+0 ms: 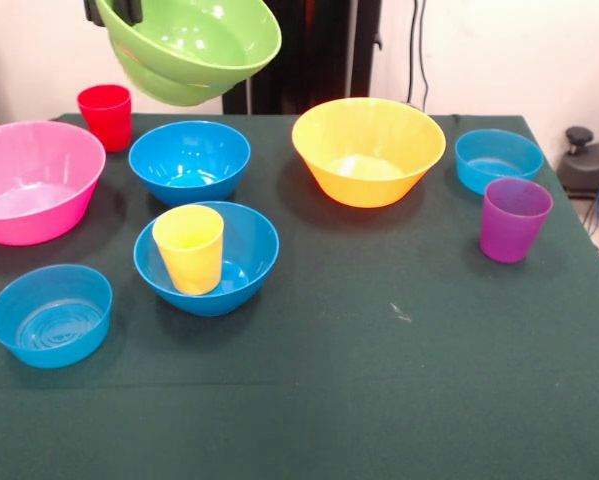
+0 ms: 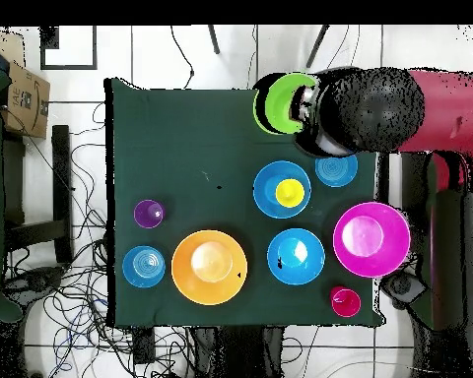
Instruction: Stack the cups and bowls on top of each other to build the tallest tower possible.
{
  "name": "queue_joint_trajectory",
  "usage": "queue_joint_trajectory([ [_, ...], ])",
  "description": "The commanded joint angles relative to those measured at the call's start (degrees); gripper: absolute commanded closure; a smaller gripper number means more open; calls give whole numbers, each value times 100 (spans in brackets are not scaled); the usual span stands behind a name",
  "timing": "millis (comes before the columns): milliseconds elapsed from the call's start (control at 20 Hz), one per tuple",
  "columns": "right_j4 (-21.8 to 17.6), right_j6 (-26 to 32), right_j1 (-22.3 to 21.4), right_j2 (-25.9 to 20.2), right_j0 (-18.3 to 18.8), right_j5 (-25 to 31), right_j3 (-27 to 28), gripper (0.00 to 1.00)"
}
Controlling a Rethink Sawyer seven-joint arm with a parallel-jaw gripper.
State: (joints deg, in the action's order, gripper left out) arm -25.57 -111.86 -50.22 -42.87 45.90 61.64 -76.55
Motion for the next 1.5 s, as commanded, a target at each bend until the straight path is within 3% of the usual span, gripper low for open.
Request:
queue_joint_trajectory([
  [50, -101, 211, 107, 346, -117, -227, -689, 100],
  [1500, -371, 101, 460, 597, -317, -809, -593, 100],
])
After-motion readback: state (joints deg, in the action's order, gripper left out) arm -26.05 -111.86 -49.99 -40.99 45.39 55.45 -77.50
